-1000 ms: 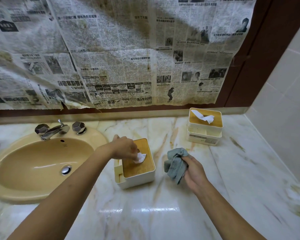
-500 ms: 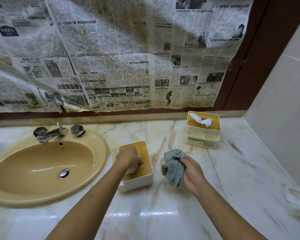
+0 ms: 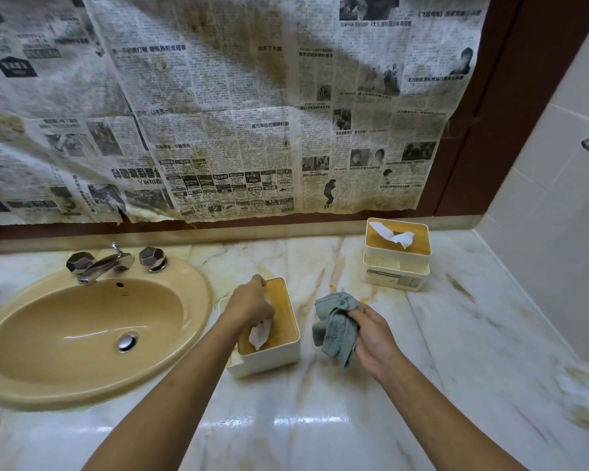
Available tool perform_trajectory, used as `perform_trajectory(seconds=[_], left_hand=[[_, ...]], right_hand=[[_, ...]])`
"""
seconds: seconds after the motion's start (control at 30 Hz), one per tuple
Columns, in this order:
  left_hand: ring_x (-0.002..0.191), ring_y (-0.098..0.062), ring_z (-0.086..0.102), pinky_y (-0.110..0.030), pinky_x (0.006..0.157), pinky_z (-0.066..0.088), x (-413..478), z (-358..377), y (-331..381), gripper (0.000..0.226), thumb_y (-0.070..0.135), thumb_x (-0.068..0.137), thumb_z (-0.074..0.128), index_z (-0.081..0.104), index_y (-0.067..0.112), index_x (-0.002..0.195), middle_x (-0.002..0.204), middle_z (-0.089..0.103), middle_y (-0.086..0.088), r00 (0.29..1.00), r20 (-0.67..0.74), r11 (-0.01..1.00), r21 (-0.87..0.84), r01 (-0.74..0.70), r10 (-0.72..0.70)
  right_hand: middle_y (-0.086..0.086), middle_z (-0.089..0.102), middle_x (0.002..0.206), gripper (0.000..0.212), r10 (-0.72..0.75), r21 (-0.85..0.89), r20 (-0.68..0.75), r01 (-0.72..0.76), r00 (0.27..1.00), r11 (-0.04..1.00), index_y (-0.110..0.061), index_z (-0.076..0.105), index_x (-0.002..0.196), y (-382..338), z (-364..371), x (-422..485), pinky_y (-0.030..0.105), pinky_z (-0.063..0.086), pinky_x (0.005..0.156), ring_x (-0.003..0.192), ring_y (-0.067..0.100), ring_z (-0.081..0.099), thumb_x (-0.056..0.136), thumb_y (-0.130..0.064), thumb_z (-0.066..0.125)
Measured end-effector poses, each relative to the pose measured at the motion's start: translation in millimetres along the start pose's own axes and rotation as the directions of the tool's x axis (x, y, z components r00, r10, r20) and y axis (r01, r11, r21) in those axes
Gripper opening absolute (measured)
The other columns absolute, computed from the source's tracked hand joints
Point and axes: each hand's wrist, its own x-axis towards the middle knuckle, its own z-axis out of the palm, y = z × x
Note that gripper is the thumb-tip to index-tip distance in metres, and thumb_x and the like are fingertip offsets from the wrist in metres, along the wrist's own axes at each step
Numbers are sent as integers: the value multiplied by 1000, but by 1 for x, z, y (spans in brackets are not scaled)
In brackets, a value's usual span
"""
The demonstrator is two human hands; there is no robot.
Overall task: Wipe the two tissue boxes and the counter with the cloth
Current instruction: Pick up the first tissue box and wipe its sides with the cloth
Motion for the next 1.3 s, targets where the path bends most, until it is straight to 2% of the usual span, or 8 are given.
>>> perform_trajectory(seconds=[0.17, 0.3, 0.5, 0.67, 0.87, 1.03, 1.2, 1.3], left_hand=[[99, -28, 59, -36, 78, 51, 9, -11, 3, 52, 22, 91, 52, 40, 15, 140, 119, 60, -12, 996, -94, 999, -47, -2, -3], [94, -28, 62, -37, 74, 54, 3, -10, 8, 72, 34, 81, 72, 33, 15, 139, 109, 58, -9, 999, 14, 993, -105, 47, -45], [113, -35, 55, -42, 91, 51, 7, 1, 7, 44, 7, 92, 46, 40, 8, 135, 125, 57, -20, 999, -17, 999, 9, 50, -50], [115, -31, 55, -38, 94, 49, 10, 1, 5, 39, 12, 97, 38, 51, 14, 135, 133, 57, -14, 999, -40, 1000, -21, -2, 2], [99, -20, 51, -32, 81, 46, 14, 4, -2, 55, 33, 80, 76, 55, 17, 127, 119, 58, -3, 998, -26, 990, -134, 51, -55], [109, -25, 54, -35, 85, 48, 20, 8, 1, 53, 32, 83, 75, 49, 17, 126, 124, 57, -6, 994, -19, 984, -144, 105, -109], [80, -13, 52, -28, 64, 41, 21, 12, -2, 43, 26, 85, 74, 44, 18, 116, 106, 58, -4, 991, 20, 966, -222, 130, -129], [87, -18, 54, -30, 69, 41, 23, 10, -8, 40, 27, 87, 72, 44, 19, 114, 106, 58, -5, 993, 26, 962, -248, 114, -111]], right_hand=[[19, 72, 95, 20, -2, 7, -1, 2, 1000, 1000, 1, 61, 114, -1, 0, 0, 34, 57, 66, 79, 25, 71, 98, -6, 53], [24, 69, 106, 24, 4, 9, -13, -4, 1000, 1000, 3, 59, 118, 1, 1, 2, 39, 57, 76, 88, 29, 68, 98, -7, 53], [25, 67, 112, 24, 10, -8, -18, -10, 1000, 1000, 3, 60, 118, 2, 1, 3, 46, 52, 91, 94, 30, 66, 97, -7, 54], [26, 68, 113, 23, 7, -25, -27, -7, 1000, 1000, 3, 60, 117, 4, -3, 4, 43, 54, 87, 96, 31, 66, 97, -7, 55], [26, 68, 111, 23, 12, -27, -13, -12, 1000, 1000, 1, 61, 117, 4, -2, 6, 44, 54, 87, 94, 31, 67, 97, -9, 56], [23, 69, 108, 22, 3, -40, -19, -4, 1000, 999, 1, 61, 115, 4, 1, 7, 45, 54, 88, 93, 29, 68, 95, -9, 58], [21, 69, 107, 22, -10, -12, -20, 10, 1000, 1000, 1, 59, 117, 4, -1, 6, 38, 56, 78, 92, 28, 67, 98, -6, 53], [17, 69, 102, 20, -30, 52, -19, 31, 999, 998, -3, 58, 117, 1, -1, 1, 37, 55, 76, 90, 26, 66, 99, -6, 50]])
